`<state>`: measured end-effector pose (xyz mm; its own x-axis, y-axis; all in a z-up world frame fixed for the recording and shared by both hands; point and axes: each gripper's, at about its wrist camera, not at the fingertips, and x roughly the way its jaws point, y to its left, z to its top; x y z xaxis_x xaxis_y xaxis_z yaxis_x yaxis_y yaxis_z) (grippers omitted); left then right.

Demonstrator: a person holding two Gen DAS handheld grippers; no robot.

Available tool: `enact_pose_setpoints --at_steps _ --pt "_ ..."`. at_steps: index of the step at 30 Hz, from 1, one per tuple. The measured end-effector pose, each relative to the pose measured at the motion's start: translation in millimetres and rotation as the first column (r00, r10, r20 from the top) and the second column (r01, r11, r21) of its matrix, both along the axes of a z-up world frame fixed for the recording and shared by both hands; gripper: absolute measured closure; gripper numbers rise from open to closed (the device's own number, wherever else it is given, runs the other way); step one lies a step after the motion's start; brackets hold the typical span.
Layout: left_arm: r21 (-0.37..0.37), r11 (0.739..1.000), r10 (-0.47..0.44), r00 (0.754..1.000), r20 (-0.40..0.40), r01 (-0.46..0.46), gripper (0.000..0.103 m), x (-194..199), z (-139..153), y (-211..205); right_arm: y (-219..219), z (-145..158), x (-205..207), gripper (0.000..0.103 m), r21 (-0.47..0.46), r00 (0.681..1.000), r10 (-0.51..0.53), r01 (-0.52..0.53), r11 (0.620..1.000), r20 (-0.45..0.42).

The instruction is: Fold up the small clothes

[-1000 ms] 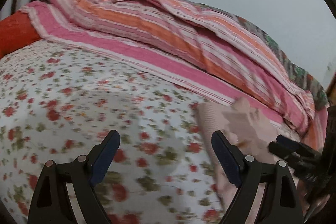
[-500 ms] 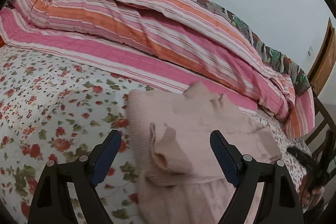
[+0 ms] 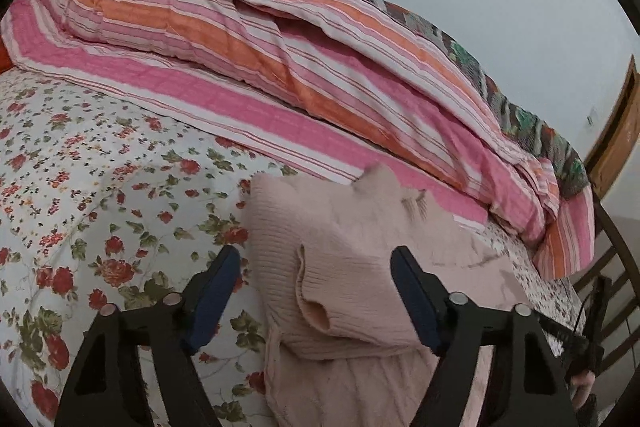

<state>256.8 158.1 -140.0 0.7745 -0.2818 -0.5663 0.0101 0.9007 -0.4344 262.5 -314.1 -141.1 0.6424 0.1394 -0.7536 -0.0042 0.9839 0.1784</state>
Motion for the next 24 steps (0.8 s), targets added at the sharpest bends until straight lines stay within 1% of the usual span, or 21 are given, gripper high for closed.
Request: enact_pose_setpoints --at_steps 2,4,6,7,9,10,12,15,17,21,23,24 --pt "0.011 1.0 -0.019 1.0 -0.002 0.019 0.031 0 -1 -1 -5 -3 -1 0.051 0.009 1.0 -0.017 0.017 1.0 -0.01" --pt "0.028 0.999 -0.042 0.999 0.0 0.042 0.034 -2 0 -4 0 -4 -3 0.051 -0.027 1.0 -0.008 0.008 1.0 -0.013" --pt "0.042 0.997 -0.065 0.998 0.007 0.065 0.036 -3 1 -8 4 1 -8 0.051 -0.064 1.0 -0.001 0.001 0.998 0.013" --pt "0.052 0.996 -0.077 0.997 0.013 0.076 0.036 -4 2 -11 2 7 -13 0.051 -0.065 0.999 0.006 -0.004 0.998 0.04" --pt "0.073 0.993 -0.093 0.995 0.022 0.091 0.037 -4 3 -17 -2 17 -24 0.05 -0.03 0.995 0.025 -0.023 0.999 0.1" --pt "0.084 0.991 -0.105 0.994 0.02 0.103 0.039 -3 3 -21 -4 22 -26 0.047 -0.008 0.991 0.038 -0.038 0.999 0.125" --pt "0.107 0.987 -0.123 0.992 0.002 0.122 0.042 1 1 -30 -4 27 -26 0.045 0.016 0.988 0.049 -0.052 0.999 0.145" --pt "0.176 0.978 -0.11 0.993 -0.042 0.115 0.05 8 -5 -43 3 21 -13 0.045 0.015 0.992 0.064 -0.066 0.998 0.113" --pt "0.209 0.972 -0.098 0.993 -0.059 0.108 0.052 11 -9 -47 9 18 -8 0.045 0.007 0.993 0.069 -0.07 0.998 0.097" --pt "0.255 0.96 -0.091 0.99 -0.106 0.116 0.055 18 -16 -53 13 11 0 0.045 -0.02 0.995 0.065 -0.064 0.998 0.071" --pt "0.267 0.957 -0.083 0.989 -0.121 0.113 0.059 20 -19 -53 11 7 1 0.045 -0.017 0.996 0.066 -0.065 0.998 0.06" --pt "0.274 0.956 -0.077 0.99 -0.12 0.107 0.064 21 -19 -53 11 6 1 0.045 -0.015 0.996 0.065 -0.064 0.998 0.055"
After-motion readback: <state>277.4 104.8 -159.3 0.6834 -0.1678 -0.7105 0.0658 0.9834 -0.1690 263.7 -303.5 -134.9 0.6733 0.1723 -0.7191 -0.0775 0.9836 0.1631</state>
